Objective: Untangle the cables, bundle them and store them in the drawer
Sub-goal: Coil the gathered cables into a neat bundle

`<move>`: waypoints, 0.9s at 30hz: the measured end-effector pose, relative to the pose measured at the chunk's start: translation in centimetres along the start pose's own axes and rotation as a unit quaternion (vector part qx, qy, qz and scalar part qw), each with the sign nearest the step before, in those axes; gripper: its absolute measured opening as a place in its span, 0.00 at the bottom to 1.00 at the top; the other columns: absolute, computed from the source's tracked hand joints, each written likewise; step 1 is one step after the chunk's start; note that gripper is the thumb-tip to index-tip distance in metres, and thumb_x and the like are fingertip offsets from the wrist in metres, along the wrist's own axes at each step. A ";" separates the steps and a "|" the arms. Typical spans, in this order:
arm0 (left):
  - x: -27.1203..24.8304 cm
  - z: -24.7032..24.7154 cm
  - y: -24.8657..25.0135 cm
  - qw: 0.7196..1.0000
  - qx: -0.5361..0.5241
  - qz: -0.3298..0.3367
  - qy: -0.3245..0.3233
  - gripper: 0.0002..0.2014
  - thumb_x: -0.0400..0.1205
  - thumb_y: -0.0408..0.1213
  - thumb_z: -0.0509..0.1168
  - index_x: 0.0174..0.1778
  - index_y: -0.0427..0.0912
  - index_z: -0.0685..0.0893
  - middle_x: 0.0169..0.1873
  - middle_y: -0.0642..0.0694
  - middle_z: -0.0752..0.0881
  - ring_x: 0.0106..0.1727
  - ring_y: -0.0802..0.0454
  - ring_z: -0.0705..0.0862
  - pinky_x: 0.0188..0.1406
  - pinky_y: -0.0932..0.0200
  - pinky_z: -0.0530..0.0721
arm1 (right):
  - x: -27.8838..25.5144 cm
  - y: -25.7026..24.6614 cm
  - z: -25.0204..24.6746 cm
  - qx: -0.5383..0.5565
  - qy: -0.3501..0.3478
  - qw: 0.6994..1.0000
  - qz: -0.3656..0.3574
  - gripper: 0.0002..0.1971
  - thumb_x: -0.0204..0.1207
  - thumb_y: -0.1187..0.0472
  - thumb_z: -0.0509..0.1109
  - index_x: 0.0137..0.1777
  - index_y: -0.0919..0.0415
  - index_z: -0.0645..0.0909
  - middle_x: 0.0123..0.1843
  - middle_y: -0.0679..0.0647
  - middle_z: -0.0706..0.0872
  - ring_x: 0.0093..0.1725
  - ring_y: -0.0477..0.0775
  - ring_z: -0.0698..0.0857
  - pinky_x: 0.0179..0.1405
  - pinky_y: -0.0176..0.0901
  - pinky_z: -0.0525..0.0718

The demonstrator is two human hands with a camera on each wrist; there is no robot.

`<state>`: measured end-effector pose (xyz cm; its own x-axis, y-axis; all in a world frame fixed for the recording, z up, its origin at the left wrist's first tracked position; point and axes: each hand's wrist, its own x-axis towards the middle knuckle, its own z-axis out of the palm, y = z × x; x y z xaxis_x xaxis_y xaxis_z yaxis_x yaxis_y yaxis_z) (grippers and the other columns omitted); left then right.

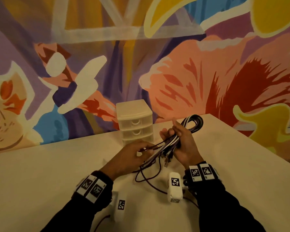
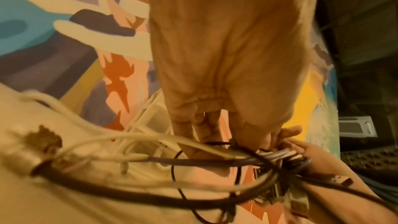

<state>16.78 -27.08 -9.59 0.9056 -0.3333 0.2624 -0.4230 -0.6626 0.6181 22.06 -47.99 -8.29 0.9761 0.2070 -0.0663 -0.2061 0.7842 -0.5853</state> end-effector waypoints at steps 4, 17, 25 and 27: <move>-0.5 -2.9 -0.9 0.996 0.072 -0.046 -0.039 0.15 0.88 0.38 0.73 0.68 0.58 0.91 0.61 0.66 0.87 0.56 0.79 0.81 0.54 0.78 0.77 | 0.0 0.0 -0.3 0.004 0.006 1.000 -0.017 0.31 0.91 0.52 0.69 0.21 0.56 0.75 0.24 0.54 0.76 0.32 0.55 0.89 0.59 0.52 0.90; -4.8 -12.0 -8.9 0.949 0.209 -0.227 -0.062 0.34 0.76 0.14 0.68 0.52 0.67 0.87 0.63 0.54 0.84 0.61 0.53 0.84 0.57 0.63 0.81 | 1.1 -1.3 -2.9 0.041 0.027 0.995 -0.083 0.30 0.91 0.50 0.71 0.23 0.54 0.73 0.23 0.51 0.71 0.26 0.49 0.80 0.53 0.49 0.93; -2.9 -7.3 0.6 0.988 0.038 -0.076 0.125 0.21 0.87 0.37 0.74 0.74 0.59 0.79 0.68 0.62 0.84 0.66 0.69 0.82 0.61 0.66 0.84 | 2.1 -1.3 -3.5 0.025 0.001 0.996 -0.080 0.29 0.92 0.50 0.70 0.25 0.54 0.74 0.22 0.50 0.67 0.29 0.49 0.75 0.52 0.47 0.91; -1.1 -4.1 5.1 0.993 -0.062 -0.067 0.081 0.28 0.86 0.54 0.73 0.81 0.62 0.73 0.70 0.71 0.78 0.69 0.72 0.79 0.56 0.77 0.79 | 1.9 -0.9 -3.1 0.014 -0.012 0.998 -0.068 0.30 0.91 0.49 0.70 0.25 0.54 0.70 0.21 0.50 0.67 0.28 0.49 0.76 0.50 0.46 0.92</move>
<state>13.72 -27.38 -3.71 0.9508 -0.1301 0.2812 -0.3011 -0.6019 0.7397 24.31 -50.07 -10.40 0.9932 0.1122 0.0320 -0.0746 0.8218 -0.5648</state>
